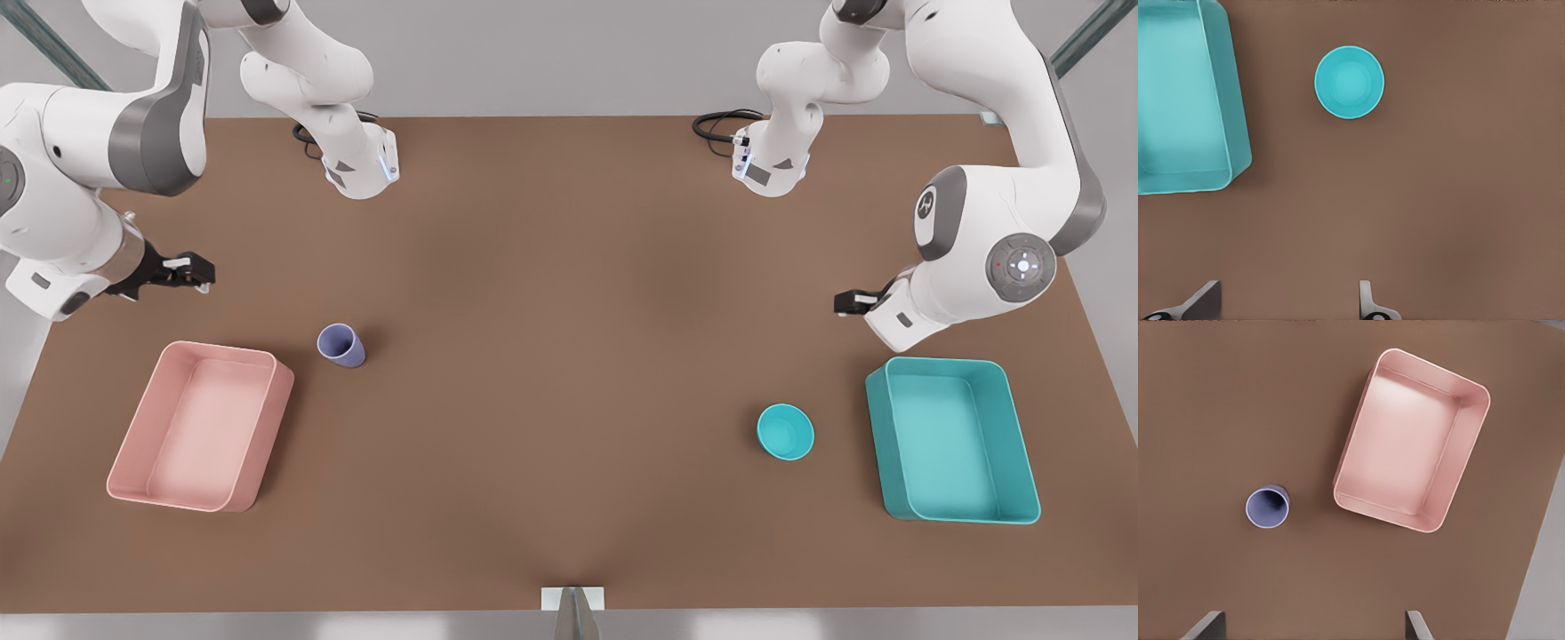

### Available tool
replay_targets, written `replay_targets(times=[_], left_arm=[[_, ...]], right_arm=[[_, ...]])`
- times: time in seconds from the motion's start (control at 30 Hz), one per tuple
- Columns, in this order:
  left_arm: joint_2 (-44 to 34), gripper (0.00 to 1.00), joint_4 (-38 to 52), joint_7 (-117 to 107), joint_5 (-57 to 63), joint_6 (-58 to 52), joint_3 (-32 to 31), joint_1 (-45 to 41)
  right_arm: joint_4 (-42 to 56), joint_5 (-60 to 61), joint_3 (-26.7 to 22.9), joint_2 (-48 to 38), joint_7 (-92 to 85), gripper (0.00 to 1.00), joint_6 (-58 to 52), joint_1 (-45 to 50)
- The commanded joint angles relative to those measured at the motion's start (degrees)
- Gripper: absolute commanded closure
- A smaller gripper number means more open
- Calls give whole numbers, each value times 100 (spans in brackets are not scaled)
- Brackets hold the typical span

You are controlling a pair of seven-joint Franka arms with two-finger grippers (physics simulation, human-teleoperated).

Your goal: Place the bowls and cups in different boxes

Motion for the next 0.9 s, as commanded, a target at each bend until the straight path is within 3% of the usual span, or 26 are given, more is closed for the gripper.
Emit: replay_targets(times=[0.0, 0.07, 0.13, 0.3, 0.43, 0.67, 0.8, 0.83, 0.87], left_arm=[[0, 0, 3, 157, -3, 151, 7, 1], [368, 0, 90, 122, 32, 212, 7, -218], [1792, 0, 1320, 113, 23, 256, -11, -446], [3111, 0, 1576, -36, 111, 2532, -116, -535], [3586, 0, 1558, -54, 313, 3043, -116, -561], [3788, 0, 1277, -36, 340, 3034, -90, -552], [3955, 0, 1277, -45, 340, 3166, -90, -561], [3955, 4, 1277, -45, 340, 3192, -90, -561], [3981, 19, 1277, -45, 340, 3192, -90, -561]], right_arm=[[-26, 28, -2, -17, -439, 0, 212, 0], [-280, -7, -2, -8, -456, 0, 195, 219], [-360, 64, 7, 431, -202, 0, 511, 940], [-2055, 678, -19, 625, 98, 0, 2778, 914], [-2688, 705, -54, 529, 98, 0, 3262, 668], [-4464, 696, -54, 238, 98, 0, 5072, 158], [-5000, 705, -54, 265, 98, 0, 5644, 106], [-5009, 714, -54, 282, 98, 0, 5653, 106], [-5044, 714, -54, 326, 98, 0, 5661, 97]])
